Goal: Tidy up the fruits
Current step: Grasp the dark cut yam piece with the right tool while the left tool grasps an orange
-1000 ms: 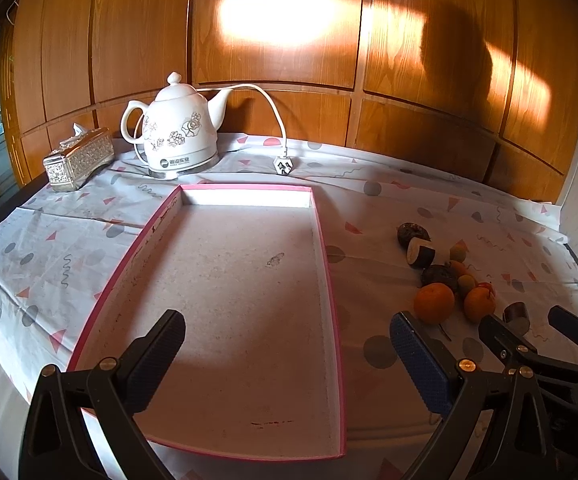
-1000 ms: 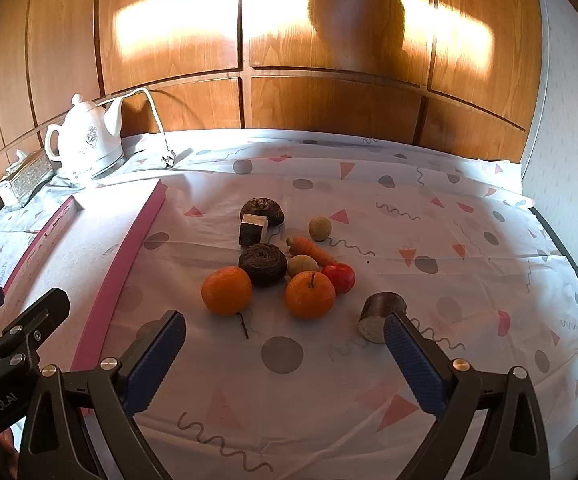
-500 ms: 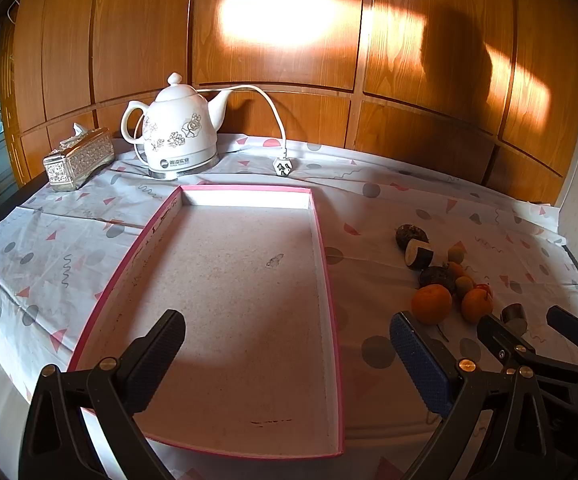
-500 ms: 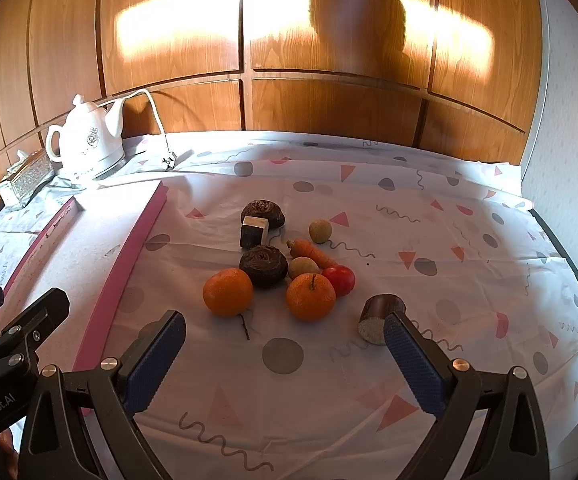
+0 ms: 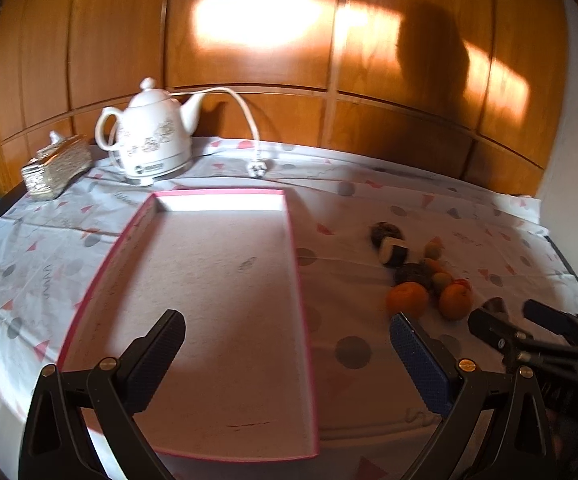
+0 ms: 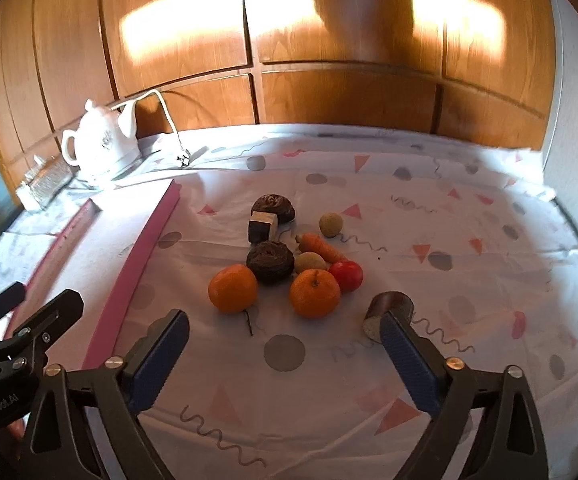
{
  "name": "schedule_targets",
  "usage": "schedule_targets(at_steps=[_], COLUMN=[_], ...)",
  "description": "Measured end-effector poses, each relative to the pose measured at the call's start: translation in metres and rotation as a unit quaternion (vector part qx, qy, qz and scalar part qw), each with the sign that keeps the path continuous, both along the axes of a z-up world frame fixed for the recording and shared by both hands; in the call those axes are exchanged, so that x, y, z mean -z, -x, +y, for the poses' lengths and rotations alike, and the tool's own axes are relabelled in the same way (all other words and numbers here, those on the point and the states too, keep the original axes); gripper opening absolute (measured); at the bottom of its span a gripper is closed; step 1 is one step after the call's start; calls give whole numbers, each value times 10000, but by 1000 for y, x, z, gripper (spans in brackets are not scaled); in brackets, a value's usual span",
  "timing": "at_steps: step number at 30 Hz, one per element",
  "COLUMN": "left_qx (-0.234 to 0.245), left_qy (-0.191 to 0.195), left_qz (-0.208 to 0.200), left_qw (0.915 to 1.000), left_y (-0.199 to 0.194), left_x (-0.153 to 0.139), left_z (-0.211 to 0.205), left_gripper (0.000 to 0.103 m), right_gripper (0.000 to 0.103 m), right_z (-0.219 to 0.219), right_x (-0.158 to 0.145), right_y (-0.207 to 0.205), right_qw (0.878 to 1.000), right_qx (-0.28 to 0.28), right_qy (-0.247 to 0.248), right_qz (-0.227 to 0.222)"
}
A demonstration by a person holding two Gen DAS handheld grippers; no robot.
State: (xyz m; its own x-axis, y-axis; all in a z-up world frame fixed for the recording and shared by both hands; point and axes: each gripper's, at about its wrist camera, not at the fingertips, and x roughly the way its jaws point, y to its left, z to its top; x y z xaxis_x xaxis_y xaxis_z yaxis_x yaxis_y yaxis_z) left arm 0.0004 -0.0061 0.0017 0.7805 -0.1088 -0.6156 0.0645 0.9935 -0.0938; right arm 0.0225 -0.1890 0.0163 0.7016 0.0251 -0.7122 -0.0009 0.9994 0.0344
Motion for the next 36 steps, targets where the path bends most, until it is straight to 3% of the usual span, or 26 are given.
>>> schedule_targets(at_steps=[1,5,10,17,22,24,30,36], left_qx=[108,487,955,1256,1374,1391,1374,1356], left_qy=[30,84,73,-14,-102,-28,-9,-77], left_qz=[6,51,155,276,578,681,980,1183], left_qw=[9999,9988,9953,9917,9888,9879,9857,9836], left_y=[-1,-7,-11,-22,-36,-42,-67,-84], left_x=[0,-1,3,6,10,13,31,48], left_z=[-2,-15,-33,-55,-69,-72,-83,-91], left_gripper=[103,103,103,103,103,102,75,69], right_gripper=[91,60,41,41,40,36,33,27], right_z=[-10,-43,-74,-88,-84,-84,-85,-89], right_x=[1,7,21,34,39,41,43,54], right_y=[-1,-3,-6,-21,-33,-36,-39,-38], right_qw=[9999,9988,9980,9965,9974,9980,9993,9995], right_qx=[-25,-50,42,-7,-86,-121,-219,-132], right_qy=[-100,-339,-302,-513,-354,-250,-67,-199], right_qz=[56,337,546,663,619,572,302,184])
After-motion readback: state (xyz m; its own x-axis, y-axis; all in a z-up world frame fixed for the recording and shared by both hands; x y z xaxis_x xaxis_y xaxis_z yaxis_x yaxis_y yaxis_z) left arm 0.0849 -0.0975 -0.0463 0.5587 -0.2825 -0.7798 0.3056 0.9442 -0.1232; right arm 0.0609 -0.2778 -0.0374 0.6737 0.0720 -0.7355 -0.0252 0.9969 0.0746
